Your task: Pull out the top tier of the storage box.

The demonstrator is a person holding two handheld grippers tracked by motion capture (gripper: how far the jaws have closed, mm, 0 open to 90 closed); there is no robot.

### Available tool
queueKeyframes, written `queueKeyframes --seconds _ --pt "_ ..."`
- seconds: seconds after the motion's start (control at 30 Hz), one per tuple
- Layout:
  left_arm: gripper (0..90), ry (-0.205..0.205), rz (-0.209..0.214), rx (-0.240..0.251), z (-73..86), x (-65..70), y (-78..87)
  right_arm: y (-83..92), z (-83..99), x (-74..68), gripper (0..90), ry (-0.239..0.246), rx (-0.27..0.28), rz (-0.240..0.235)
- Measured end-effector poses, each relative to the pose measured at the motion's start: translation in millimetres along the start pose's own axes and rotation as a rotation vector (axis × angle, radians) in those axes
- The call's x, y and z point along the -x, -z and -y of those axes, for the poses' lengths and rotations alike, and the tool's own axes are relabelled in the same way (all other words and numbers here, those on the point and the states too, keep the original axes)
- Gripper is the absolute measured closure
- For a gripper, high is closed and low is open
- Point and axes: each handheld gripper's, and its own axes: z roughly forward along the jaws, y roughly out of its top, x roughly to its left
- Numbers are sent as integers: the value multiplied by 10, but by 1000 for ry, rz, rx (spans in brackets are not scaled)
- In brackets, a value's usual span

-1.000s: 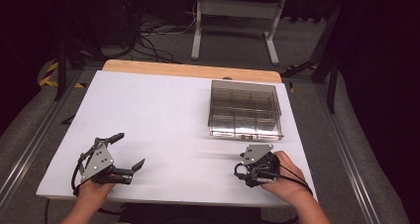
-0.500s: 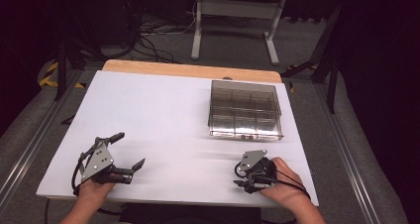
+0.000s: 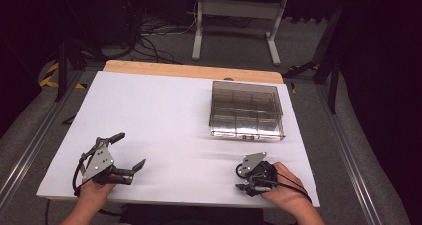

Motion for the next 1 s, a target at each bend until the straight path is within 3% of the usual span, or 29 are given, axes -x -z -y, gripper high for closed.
queueKeyframes --seconds 0.13,0.3,0.5,0.57,0.6,0.63,0.73,1.0 --pt "9 2 -1 -3 0 0 -5 4 2 14 652 -20 -2 -45" --pt "9 2 0 -2 -1 4 -7 7 6 40 859 -40 -7 -57" --pt "9 1 6 -5 0 1 -14 17 -13 22 875 -24 -15 -28" --pt "9 -14 -1 -6 -3 -11 -16 44 -21 23 876 -25 -2 -17" --pt "9 9 5 -1 1 -1 -25 61 -24 28 876 -21 3 -17" --pt "9 -11 -3 -2 -3 -16 -23 89 -31 27 876 -23 18 -11" --pt "9 11 7 -1 3 -16 -45 194 -75 40 876 -20 50 6" --pt "8 4 10 3 -10 -11 -75 381 -133 35 876 -4 103 26"
